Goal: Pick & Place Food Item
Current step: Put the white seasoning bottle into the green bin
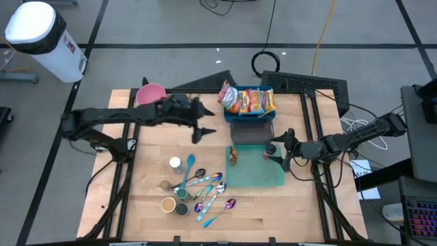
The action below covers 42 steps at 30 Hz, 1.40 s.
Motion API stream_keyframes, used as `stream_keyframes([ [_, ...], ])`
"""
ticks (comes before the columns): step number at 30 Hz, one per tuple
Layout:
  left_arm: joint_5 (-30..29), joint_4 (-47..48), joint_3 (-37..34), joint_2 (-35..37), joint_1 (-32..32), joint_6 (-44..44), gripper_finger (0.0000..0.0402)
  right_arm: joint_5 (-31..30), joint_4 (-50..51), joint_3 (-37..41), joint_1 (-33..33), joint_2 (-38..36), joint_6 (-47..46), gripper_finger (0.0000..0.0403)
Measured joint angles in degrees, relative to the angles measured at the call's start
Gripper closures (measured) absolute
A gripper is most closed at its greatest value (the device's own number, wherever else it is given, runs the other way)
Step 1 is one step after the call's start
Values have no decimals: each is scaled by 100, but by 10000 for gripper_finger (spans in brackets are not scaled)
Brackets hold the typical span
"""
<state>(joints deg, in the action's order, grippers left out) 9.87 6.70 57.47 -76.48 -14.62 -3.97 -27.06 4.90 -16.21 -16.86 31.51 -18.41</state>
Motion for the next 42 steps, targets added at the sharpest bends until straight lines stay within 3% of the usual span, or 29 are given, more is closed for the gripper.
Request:
stream_keyframes([
  [4,55,977,-181,825,-85,25,52,130,-41,-438,1,-191,564,28],
  [9,2,763,-1214,1928,15,498,52,103,-72,-888,2,-316,1553,28],
  [17,-19,652,-2691,3313,538,1258,53,-167,-894,-935,2,-321,2658,28],
  [27,58,692,-3681,3314,1433,1201,53,-165,-1333,-935,2,-159,2815,28],
  [38,68,655,-3787,3267,1854,1120,53,-167,-1416,-938,2,99,2815,28],
  [40,-82,598,-3787,3290,1859,916,53,-167,-1416,-938,2,100,2827,28],
  [42,-658,516,-3754,3334,1832,830,53,-167,-1416,-938,2,100,2833,28],
])
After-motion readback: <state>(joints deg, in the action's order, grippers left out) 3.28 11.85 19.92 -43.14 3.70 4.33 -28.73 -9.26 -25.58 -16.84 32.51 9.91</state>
